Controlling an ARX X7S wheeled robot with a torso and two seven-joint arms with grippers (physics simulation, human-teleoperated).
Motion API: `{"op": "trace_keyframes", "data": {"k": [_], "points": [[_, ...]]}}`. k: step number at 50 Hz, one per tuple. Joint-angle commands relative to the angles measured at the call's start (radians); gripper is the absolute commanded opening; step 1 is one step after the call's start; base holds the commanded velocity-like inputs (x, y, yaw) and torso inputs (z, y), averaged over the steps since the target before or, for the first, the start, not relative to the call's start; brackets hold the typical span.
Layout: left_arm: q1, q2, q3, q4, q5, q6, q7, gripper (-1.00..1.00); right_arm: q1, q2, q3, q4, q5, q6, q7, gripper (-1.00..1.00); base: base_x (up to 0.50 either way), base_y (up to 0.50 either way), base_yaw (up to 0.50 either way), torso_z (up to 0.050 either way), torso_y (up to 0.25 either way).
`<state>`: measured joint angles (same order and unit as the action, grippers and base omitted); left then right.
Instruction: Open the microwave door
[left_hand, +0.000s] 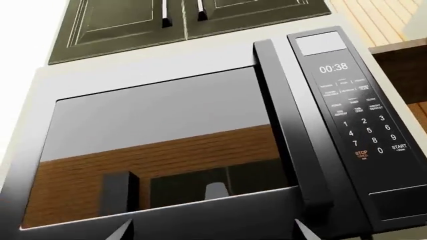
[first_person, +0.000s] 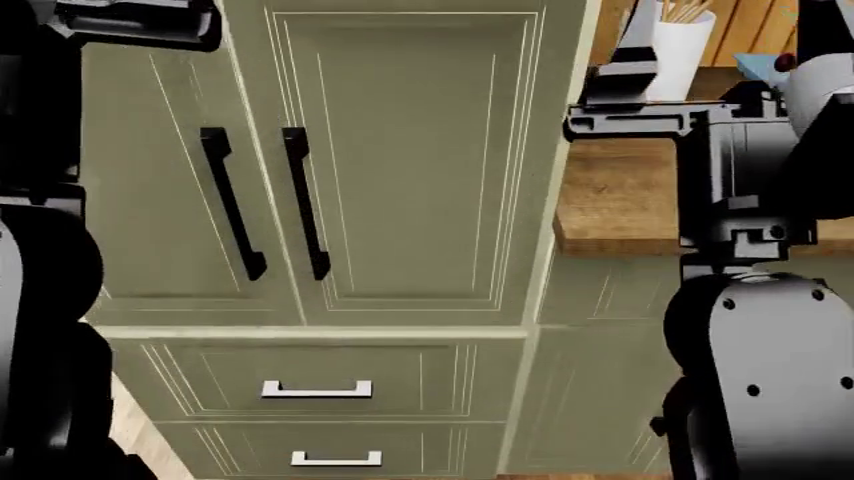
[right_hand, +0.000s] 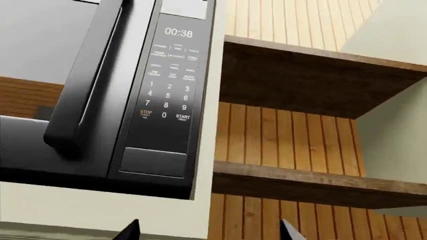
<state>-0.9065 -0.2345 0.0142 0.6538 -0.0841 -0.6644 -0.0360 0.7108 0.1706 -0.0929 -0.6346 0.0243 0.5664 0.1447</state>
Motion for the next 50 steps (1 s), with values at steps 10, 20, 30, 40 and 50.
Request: {"op": "trace_keyframes", "data": {"k": [10,20,30,40,50], "points": [[-0.089,-0.023,-0.02,0.02,-0.008,-0.054,-0.009,1.0,0.098,0.012,0.041,-0.088,0.027,0.079,0.011,1.0,0.0,-0.41,0.0,0.0,0.0],[-0.097,-0.024,-0.008,0.012,-0.01,-0.054,-0.012,1.0,0.083,0.018,0.035,-0.076,0.021,0.073,0.026,1.0,0.0,-0.4,0.0,0.0,0.0],[-0.099,-0.026,-0.009,0.01,-0.017,-0.05,-0.014,1.0,0.086,0.021,0.026,-0.069,0.029,0.103,0.03,1.0,0.34,-0.07,0.0,0.0,0.0],[-0.1,-0.029,-0.006,0.008,-0.02,-0.047,-0.019,1.0,0.08,0.024,0.02,-0.059,0.036,0.098,0.034,1.0,0.14,-0.18,0.0,0.0,0.0],[-0.102,-0.034,-0.007,0.015,-0.025,-0.054,-0.023,1.0,0.08,0.034,0.002,-0.06,0.038,0.105,0.032,1.0,0.37,-0.05,0.0,0.0,0.0]]}}
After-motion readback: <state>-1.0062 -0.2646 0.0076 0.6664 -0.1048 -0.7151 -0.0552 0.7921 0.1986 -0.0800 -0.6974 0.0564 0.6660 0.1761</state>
